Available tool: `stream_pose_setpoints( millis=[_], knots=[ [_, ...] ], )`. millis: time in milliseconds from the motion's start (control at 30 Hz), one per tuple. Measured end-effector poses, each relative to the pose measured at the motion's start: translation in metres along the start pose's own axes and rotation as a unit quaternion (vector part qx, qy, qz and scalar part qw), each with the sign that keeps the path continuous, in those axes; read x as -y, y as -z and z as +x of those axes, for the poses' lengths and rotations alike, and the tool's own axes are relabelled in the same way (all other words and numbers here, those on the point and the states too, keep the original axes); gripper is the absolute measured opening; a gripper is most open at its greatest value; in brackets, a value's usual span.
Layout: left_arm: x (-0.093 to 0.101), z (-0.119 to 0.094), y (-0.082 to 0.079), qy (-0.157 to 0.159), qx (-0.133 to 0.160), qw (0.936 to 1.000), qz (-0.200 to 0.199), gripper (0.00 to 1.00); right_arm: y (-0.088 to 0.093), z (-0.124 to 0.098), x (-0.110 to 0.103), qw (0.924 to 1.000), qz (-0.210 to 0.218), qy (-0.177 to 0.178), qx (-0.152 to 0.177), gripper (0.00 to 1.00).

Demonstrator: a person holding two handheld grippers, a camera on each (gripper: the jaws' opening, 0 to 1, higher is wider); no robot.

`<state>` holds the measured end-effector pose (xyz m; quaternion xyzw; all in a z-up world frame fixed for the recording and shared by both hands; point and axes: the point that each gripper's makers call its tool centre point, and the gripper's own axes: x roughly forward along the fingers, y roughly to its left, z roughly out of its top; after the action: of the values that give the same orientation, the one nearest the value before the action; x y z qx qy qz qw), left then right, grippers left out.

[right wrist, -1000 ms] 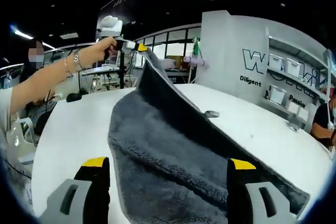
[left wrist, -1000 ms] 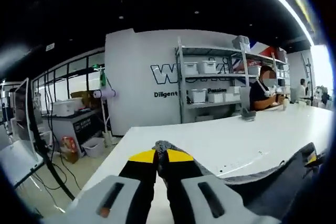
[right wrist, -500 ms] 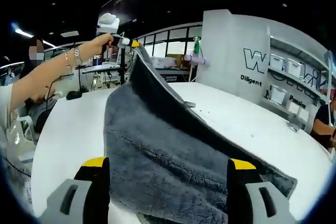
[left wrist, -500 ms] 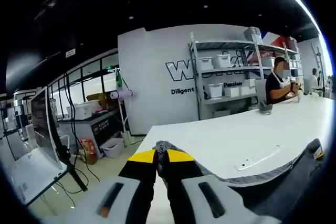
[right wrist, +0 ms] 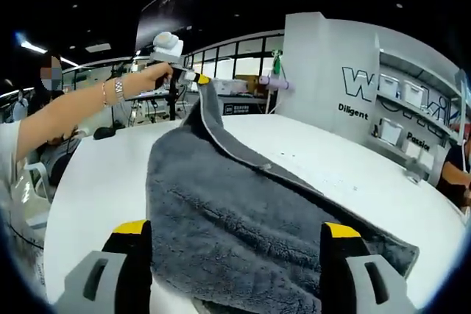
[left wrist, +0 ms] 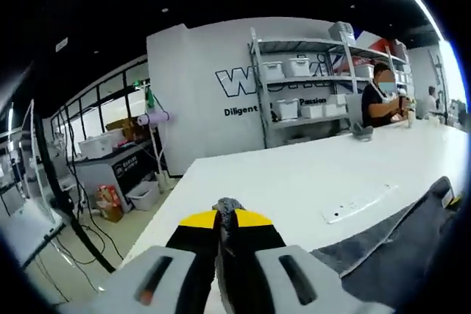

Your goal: Fold the towel on the table until its edges align and the towel forms a compact rectangular stack.

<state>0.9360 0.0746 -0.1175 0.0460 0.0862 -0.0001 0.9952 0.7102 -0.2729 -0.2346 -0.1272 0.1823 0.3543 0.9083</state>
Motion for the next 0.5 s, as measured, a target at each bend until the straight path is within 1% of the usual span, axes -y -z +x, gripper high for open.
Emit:
stream_pose_setpoints(
  millis=[67, 133, 167, 233, 300, 333, 367, 400, 467, 500],
  knots=[
    [-0.010, 0.004, 0.008, -0.019, 0.000, 0.9994, -0.030, 0.08, 0.000, 0.000, 0.000, 1.0000, 0.000, 0.001, 0.000, 0.99],
    [-0.016, 0.010, 0.008, -0.022, 0.007, 0.9977, -0.063, 0.08, 0.001, 0.001, 0.001, 1.0000, 0.002, 0.002, -0.002, 0.99],
    [-0.020, 0.008, 0.014, -0.030, 0.011, 0.9959, -0.085, 0.08, 0.001, 0.001, 0.001, 1.0000, 0.001, 0.002, -0.003, 0.99],
    [-0.026, 0.010, 0.022, -0.039, 0.006, 0.9945, -0.097, 0.10, 0.001, 0.001, 0.001, 1.0000, -0.001, 0.003, -0.006, 0.99],
    [-0.035, 0.012, 0.036, -0.057, -0.004, 0.9915, -0.117, 0.14, 0.001, 0.001, 0.000, 1.0000, -0.004, 0.002, -0.008, 0.99],
    [-0.035, 0.013, 0.042, -0.056, -0.010, 0.9911, -0.120, 0.16, 0.001, 0.001, -0.001, 1.0000, -0.005, 0.001, -0.008, 0.99],
    [-0.026, 0.003, 0.052, -0.050, -0.016, 0.9917, -0.117, 0.17, 0.000, 0.001, -0.001, 0.9999, -0.006, 0.001, -0.008, 0.99],
    [-0.020, 0.002, 0.063, -0.035, -0.034, 0.9928, -0.109, 0.18, 0.000, 0.000, -0.001, 0.9999, -0.007, 0.001, -0.008, 0.99],
    [-0.013, 0.001, 0.072, -0.015, -0.041, 0.9930, -0.110, 0.22, -0.001, 0.000, -0.001, 0.9999, -0.009, 0.002, -0.008, 0.99],
    [0.000, -0.010, 0.083, 0.000, -0.047, 0.9932, -0.107, 0.26, -0.001, 0.000, -0.001, 0.9999, -0.010, 0.002, -0.008, 0.99]
  ],
)
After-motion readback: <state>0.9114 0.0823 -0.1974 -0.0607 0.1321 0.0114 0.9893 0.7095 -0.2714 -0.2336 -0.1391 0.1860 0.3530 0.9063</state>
